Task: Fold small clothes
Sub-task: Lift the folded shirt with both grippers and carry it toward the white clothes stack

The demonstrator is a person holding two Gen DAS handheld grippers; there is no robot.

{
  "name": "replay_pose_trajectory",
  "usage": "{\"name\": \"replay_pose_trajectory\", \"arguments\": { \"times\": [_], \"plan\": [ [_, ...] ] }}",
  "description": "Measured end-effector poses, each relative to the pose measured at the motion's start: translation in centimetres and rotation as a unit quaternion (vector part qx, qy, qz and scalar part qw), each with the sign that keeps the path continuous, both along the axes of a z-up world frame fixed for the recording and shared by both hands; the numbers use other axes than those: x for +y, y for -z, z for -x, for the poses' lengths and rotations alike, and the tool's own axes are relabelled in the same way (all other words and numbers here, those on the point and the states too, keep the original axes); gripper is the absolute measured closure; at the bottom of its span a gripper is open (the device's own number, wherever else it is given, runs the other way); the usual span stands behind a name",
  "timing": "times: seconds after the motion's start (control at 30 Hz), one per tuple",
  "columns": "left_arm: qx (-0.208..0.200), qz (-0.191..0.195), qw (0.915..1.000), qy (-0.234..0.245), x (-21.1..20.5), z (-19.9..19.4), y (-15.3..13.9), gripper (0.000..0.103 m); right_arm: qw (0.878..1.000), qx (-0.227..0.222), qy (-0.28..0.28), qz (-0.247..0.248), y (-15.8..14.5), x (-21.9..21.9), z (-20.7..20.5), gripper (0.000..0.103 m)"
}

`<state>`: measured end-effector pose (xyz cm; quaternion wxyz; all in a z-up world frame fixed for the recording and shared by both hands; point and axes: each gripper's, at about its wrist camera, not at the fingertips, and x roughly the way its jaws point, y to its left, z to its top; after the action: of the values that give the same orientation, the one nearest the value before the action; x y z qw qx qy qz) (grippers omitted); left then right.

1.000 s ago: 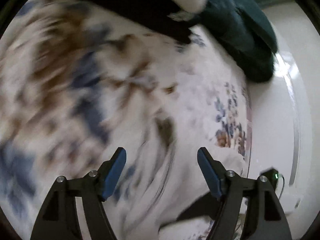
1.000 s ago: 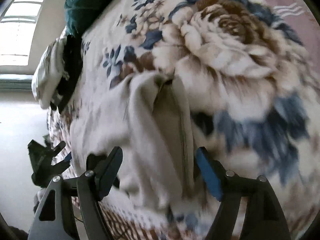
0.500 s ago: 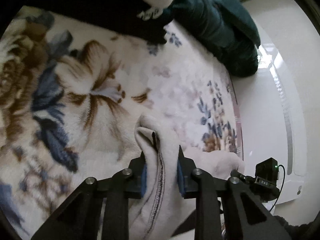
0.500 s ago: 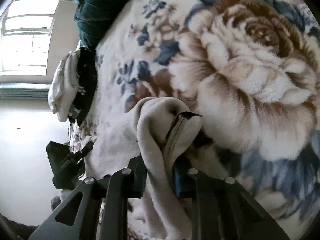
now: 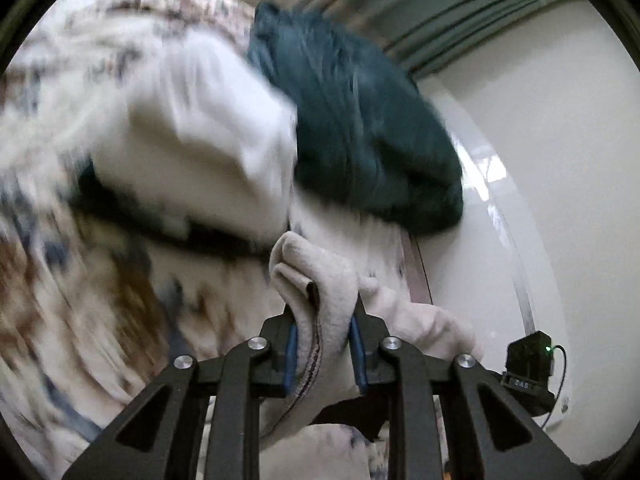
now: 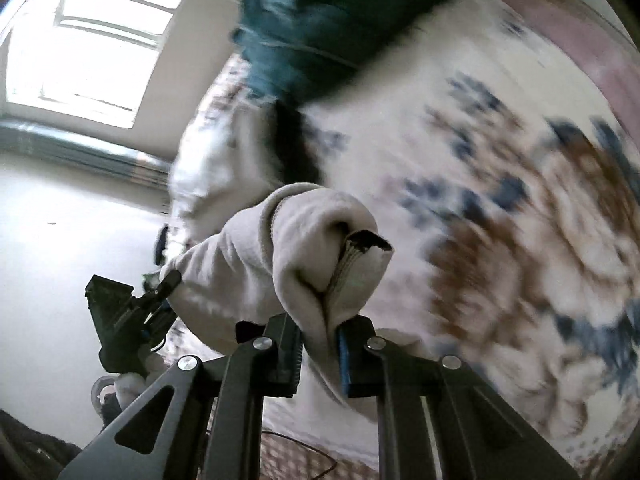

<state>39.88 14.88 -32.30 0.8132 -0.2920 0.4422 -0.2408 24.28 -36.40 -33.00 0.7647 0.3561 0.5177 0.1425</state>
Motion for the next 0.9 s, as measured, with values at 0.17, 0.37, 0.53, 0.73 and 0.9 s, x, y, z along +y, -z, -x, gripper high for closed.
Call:
{"name": "replay_pose_trajectory", "arguments": {
  "times": [0.17, 0.37, 0.53, 0.73, 0.9],
  "plan": [
    [-0.041, -0.017, 0.9989, -0.017, 4.7, -6.7, -7.0, 0.084, 0.998, -0.057, -0.022, -0.017, -5.8, 5.8, -7.9, 0.088],
    [-0.029, -0.050, 0.9975, -0.042, 9.6, -18.0, -9.3, 0.084, 0.995, -0.077, -0.048, -0.035, -8.9, 11.7, -20.5, 0.088],
    [0.036, -0.108, 0.9924, -0.046, 11.9, -26.9, -3.6, 0.083, 0.997, -0.043, -0.062, -0.012, -5.9, 15.8, -31.4, 0.088],
    [0.099, -0.156, 0.9817, -0.046, 12.6, -30.9, 3.1, 0.073, 0.997, 0.022, -0.059, 0.054, -0.1, 18.2, -38.9, 0.088],
    [0.093, -0.209, 0.9718, -0.056, 12.3, -30.7, 3.5, 0.050, 0.990, 0.068, -0.063, 0.107, 3.7, 18.7, -41.4, 0.056]
  ]
}}
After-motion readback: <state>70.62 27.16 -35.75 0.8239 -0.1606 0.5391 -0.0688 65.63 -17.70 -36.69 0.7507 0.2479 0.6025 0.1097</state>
